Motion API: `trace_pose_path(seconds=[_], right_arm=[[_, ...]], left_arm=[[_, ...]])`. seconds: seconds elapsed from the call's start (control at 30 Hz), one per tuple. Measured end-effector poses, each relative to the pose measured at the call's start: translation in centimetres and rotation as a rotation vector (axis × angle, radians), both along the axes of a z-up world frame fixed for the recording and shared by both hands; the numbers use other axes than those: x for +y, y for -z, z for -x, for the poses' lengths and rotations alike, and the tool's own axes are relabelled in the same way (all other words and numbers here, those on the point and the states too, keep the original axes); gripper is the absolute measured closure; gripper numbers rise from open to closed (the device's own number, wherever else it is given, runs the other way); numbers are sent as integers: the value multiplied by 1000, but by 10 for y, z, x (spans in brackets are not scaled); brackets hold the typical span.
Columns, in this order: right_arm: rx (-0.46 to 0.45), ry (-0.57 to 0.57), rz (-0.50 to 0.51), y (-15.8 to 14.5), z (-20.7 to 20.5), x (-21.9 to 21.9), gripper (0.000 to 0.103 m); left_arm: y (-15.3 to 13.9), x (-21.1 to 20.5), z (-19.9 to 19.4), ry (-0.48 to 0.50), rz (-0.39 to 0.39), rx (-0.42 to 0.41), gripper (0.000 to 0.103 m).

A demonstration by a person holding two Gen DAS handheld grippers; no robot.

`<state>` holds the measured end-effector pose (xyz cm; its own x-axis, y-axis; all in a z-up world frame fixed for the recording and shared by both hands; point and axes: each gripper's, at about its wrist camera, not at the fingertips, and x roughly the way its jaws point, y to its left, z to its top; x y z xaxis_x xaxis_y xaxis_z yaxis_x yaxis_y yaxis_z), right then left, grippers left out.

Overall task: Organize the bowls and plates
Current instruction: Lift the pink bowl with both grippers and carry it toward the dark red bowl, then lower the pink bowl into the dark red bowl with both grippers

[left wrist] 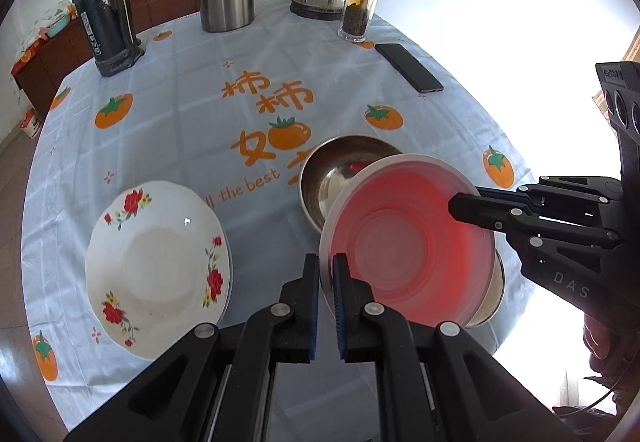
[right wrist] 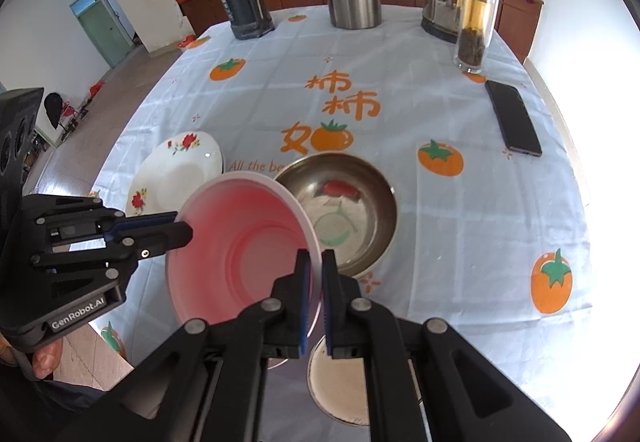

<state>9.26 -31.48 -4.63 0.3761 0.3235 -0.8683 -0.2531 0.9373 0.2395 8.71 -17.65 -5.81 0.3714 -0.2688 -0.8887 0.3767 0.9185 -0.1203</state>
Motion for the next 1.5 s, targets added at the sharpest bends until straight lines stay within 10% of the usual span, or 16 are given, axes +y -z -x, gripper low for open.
trace_pose_path(seconds=[1.5], right_arm=[[76,-4,8,45,-77,-33,96]], left_arm=[[27,-43,-65,-53,-89,40,95]])
